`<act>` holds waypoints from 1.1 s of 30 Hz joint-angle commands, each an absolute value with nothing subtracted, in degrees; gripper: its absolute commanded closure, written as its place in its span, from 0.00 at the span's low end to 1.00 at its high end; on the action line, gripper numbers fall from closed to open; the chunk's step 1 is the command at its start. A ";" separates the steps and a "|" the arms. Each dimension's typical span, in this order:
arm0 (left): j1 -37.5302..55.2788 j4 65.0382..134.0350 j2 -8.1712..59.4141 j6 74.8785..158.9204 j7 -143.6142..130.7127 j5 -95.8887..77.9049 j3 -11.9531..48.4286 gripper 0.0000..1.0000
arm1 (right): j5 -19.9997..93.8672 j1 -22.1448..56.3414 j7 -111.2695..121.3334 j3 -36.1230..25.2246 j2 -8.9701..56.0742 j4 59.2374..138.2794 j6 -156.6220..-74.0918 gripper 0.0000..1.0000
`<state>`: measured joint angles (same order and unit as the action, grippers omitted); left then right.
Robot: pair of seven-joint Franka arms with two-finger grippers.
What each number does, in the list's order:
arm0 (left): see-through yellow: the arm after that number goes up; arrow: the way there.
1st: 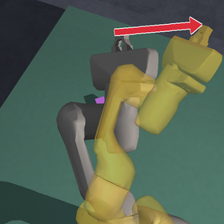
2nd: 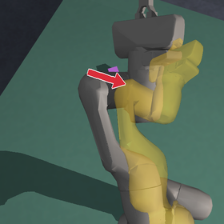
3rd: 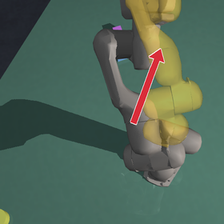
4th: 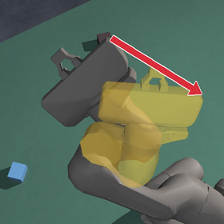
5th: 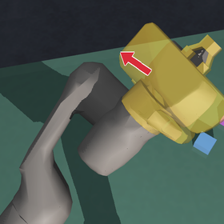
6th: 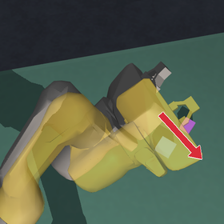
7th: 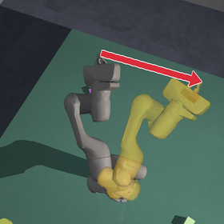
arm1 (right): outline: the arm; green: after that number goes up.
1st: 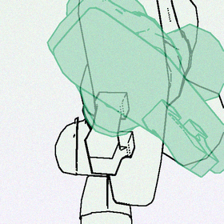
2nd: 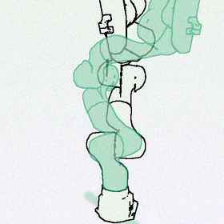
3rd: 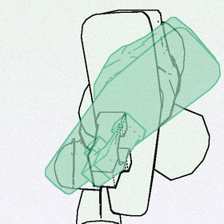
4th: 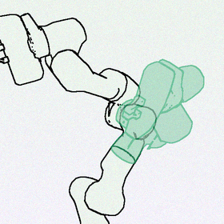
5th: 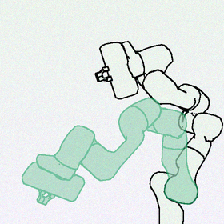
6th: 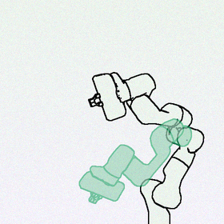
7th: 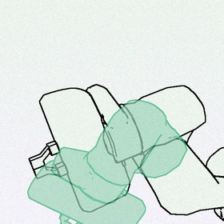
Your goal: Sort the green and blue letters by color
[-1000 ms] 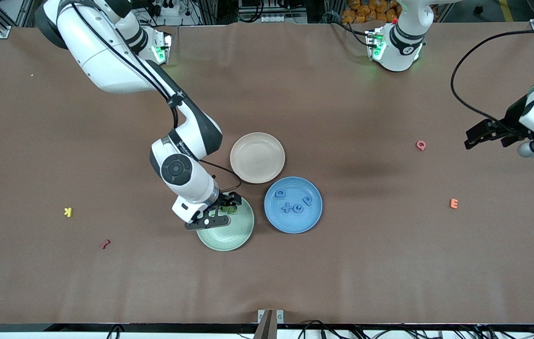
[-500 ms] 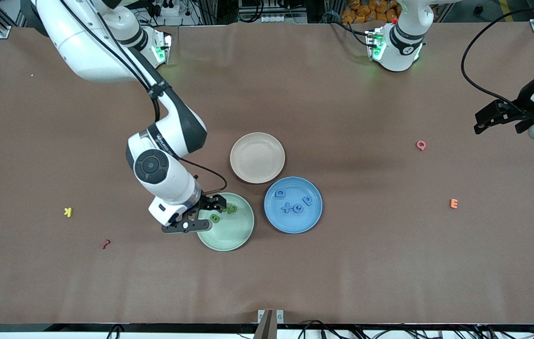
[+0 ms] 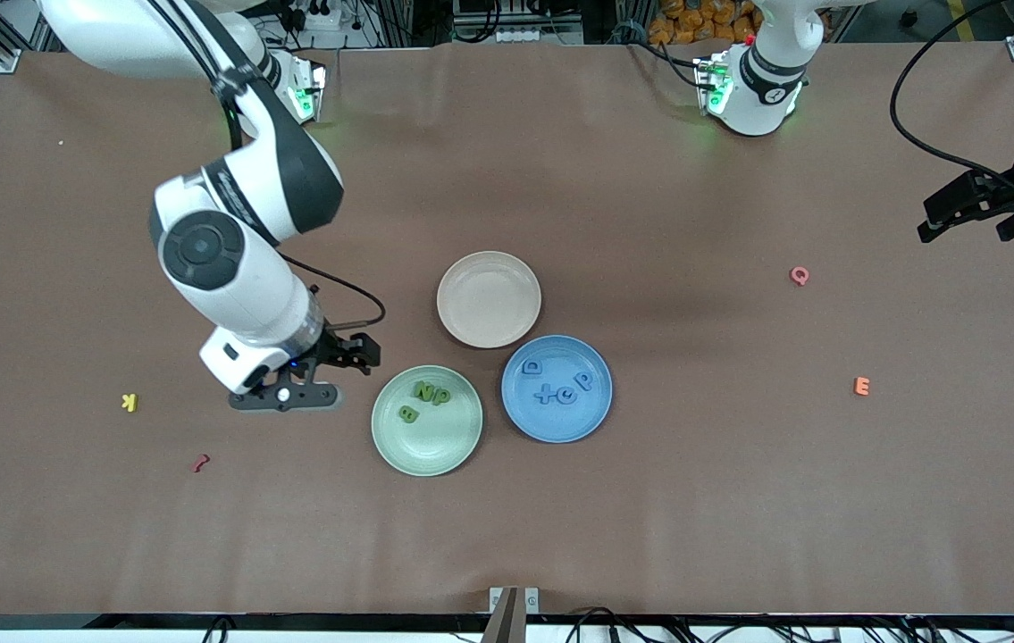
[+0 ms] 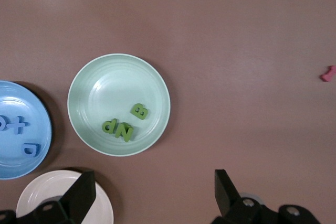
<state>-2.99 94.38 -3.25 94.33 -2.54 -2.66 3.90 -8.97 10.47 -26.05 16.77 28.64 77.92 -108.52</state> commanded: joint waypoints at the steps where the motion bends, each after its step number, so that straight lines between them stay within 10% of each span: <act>1: -3.60 93.34 -3.34 92.99 -1.49 -3.96 4.22 0.00 | -7.91 9.41 -26.11 17.23 25.23 79.37 -107.67 0.00; 33: -3.78 90.97 -1.85 92.55 -2.55 -3.78 4.66 0.00 | -6.42 5.36 -16.98 16.96 11.78 80.07 -90.79 0.00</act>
<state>-3.14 92.94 -2.44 93.99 -2.54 -2.67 4.28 -8.84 7.64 -23.07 16.84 15.21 77.93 -92.40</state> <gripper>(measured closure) 0.000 0.000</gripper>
